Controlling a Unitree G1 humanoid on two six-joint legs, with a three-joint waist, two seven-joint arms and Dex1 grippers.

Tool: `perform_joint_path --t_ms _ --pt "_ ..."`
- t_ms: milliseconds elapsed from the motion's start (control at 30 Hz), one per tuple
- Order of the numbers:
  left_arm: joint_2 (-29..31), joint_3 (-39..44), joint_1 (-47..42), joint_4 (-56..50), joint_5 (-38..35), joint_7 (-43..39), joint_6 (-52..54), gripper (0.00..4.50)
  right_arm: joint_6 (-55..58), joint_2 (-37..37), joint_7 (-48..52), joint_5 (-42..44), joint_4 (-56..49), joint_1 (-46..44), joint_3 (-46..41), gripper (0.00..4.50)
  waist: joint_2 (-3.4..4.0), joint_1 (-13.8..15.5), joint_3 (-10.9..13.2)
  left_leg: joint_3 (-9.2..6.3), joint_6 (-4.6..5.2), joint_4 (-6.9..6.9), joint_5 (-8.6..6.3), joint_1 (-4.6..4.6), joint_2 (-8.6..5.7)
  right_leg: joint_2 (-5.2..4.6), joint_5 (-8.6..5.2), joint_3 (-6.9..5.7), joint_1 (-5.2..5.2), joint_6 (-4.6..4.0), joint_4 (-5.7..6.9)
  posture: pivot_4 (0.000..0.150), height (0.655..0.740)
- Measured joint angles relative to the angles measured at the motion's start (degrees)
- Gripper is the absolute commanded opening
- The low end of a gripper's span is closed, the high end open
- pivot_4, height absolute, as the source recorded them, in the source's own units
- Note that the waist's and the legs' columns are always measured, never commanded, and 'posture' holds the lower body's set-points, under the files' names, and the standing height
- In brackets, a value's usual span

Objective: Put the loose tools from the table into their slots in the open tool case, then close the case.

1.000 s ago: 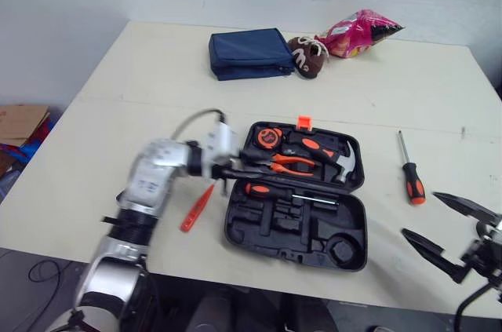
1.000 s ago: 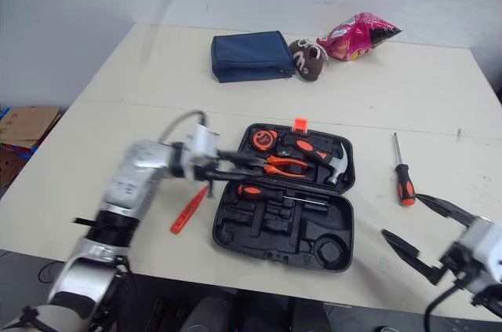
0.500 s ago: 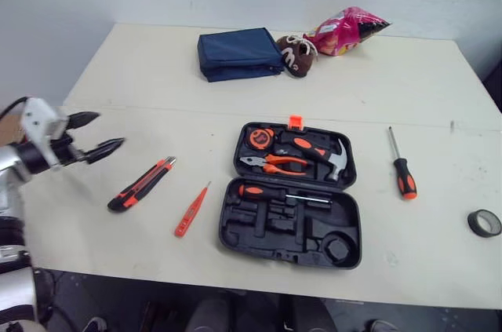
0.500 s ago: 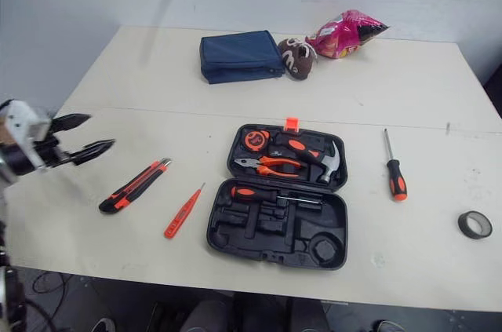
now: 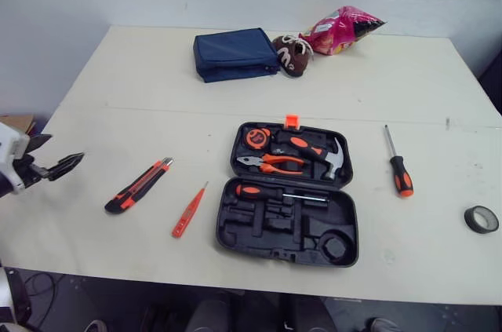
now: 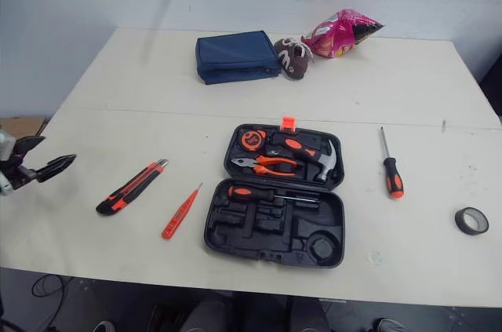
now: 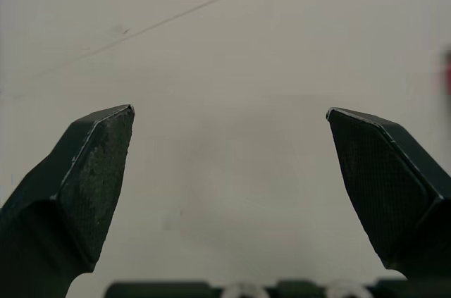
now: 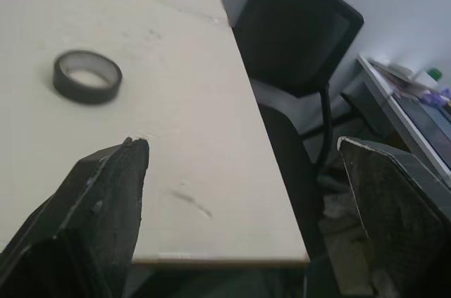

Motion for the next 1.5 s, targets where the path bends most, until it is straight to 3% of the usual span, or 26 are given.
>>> perform_joint_path --t_ms 200,333,467,767,1267,1367,1500 --pt "-5.89 -2.3 -0.34 -16.99 -3.74 -5.55 7.59 4.46 16.21 1.85 -9.89 3.35 -27.01 -0.61 10.26 4.5 0.01 0.04 0.0 0.16 -0.01 0.11 0.01 -0.04 0.04 0.06 0.0 0.11 -0.09 0.0 0.19 0.15 0.74" --pt "-10.74 -6.43 0.14 -32.56 -7.6 -7.45 15.91 4.46 39.68 -6.77 -22.92 2.19 -47.15 1.47 19.1 4.5 0.0 0.16 0.0 0.24 0.02 0.16 0.04 -0.34 0.05 0.09 0.0 0.24 -0.42 0.0 0.27 0.15 0.74" --pt "-13.61 -10.22 0.89 -44.15 -11.16 -8.33 23.9 4.46 56.31 -10.74 -31.73 6.87 -55.52 -2.33 20.76 4.5 -0.1 0.46 -0.03 0.2 0.01 0.22 0.1 -0.75 0.06 0.19 0.0 0.15 -0.8 0.0 0.28 0.15 0.74" --pt "-19.25 -16.58 2.34 -62.27 -16.53 -8.93 32.76 4.46 79.64 -13.92 -44.67 13.74 -51.16 -20.23 25.34 4.5 -0.19 0.43 -0.01 0.15 0.18 0.38 0.27 -0.91 -0.08 0.14 0.11 0.17 -0.78 0.18 0.25 0.15 0.74" --pt "-18.74 -20.29 3.7 -72.62 -20.92 -8.72 41.8 4.46 90.38 -16.17 -43.56 6.02 -30.06 -45.13 38.01 4.5 -0.18 0.21 -0.01 0.07 0.23 0.37 0.31 -1.03 -0.11 0.17 0.11 0.06 -0.82 0.19 0.17 0.15 0.74" --pt "-19.53 -20.47 3.58 -73.62 -20.95 -8.04 41.77 4.5 89.13 -15.94 -42.59 3.06 -26.76 -47.75 40.34 3.67 -0.2 0.22 -0.01 0.06 0.23 0.37 0.31 -1.04 -0.13 0.18 0.12 0.03 -0.81 0.21 0.13 0.15 0.74" --pt "-19.51 -21.5 3.54 -74.18 -20.94 -7.97 41.83 4.5 88.86 -15.15 -41.15 1.17 -26.32 -49.06 41.73 1.78 -0.3 0.18 -0.07 0.04 0.24 0.4 0.31 -1.02 -0.13 0.18 0.14 0.04 -0.77 0.23 0.14 0.15 0.74"
